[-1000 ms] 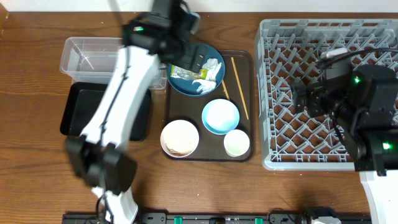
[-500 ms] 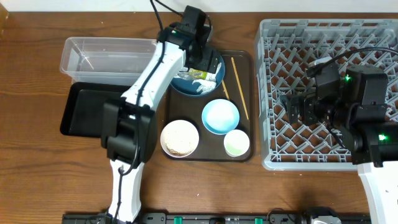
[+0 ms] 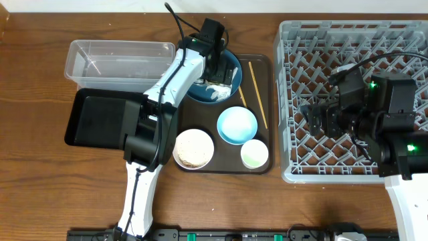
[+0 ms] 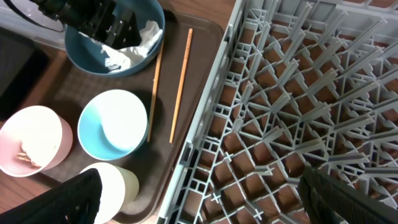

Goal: Sort waste into correct bins and load items into the dishwasher rack
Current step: 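Reach left gripper to the teal plate and grasp the crumpled paper, then carry the paper waste with left gripper and drop into clear bin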

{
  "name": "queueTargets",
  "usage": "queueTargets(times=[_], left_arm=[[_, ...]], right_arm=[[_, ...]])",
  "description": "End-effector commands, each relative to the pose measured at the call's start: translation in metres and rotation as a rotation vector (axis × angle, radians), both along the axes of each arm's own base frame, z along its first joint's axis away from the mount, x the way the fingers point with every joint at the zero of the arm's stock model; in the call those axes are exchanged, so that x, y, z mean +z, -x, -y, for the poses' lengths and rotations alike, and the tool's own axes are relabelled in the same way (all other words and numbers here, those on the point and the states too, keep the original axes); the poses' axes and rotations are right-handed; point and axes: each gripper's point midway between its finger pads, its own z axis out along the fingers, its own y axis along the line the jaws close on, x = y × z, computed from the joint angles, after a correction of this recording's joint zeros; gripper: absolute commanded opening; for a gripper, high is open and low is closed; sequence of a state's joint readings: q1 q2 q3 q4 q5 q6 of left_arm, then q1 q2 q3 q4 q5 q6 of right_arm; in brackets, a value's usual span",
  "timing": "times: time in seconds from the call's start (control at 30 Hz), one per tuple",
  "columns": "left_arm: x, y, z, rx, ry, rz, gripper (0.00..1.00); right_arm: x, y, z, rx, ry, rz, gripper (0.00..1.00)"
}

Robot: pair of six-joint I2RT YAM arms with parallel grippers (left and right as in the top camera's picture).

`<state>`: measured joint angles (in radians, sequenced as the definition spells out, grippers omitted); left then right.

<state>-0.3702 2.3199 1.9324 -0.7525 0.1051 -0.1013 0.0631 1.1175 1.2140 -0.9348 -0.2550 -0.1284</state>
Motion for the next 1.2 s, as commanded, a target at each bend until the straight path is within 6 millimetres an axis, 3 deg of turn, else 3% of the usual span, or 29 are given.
queueTargets(times=[0.0, 0.33, 0.43, 0.57, 0.77, 0.87, 0.97, 1.17], left_arm=[[-0.007, -0.001, -0.002, 0.004, -0.022, -0.003, 0.98], [-0.031, 0.01, -0.003, -0.005, -0.043, -0.056, 0.97], [-0.039, 0.012, -0.003, -0.005, -0.049, -0.072, 0.91], [-0.042, 0.015, -0.004, -0.005, -0.055, -0.085, 0.59], [-0.04, 0.016, -0.001, 0.032, -0.022, -0.096, 0.22], [-0.03, 0.013, 0.005, 0.027, 0.013, -0.083, 0.06], [-0.007, 0.007, 0.009, 0.055, 0.051, -0.048, 0.06], [0.075, 0.0, 0.01, 0.074, 0.122, 0.095, 0.06]], right_arm=[[0.006, 0.0, -0.005, 0.015, -0.011, 0.009, 0.99], [0.006, 0.0, -0.005, 0.015, -0.011, 0.008, 0.99], [0.006, 0.0, -0.005, 0.015, -0.011, 0.008, 0.99], [0.006, 0.0, -0.005, 0.015, -0.011, 0.008, 0.99], [0.005, 0.0, -0.005, 0.015, -0.011, 0.008, 0.99], [0.006, 0.0, -0.005, 0.015, -0.011, 0.008, 0.99], [0.006, 0.0, -0.005, 0.015, -0.011, 0.009, 0.99], [0.006, 0.0, -0.005, 0.015, -0.011, 0.009, 0.99]])
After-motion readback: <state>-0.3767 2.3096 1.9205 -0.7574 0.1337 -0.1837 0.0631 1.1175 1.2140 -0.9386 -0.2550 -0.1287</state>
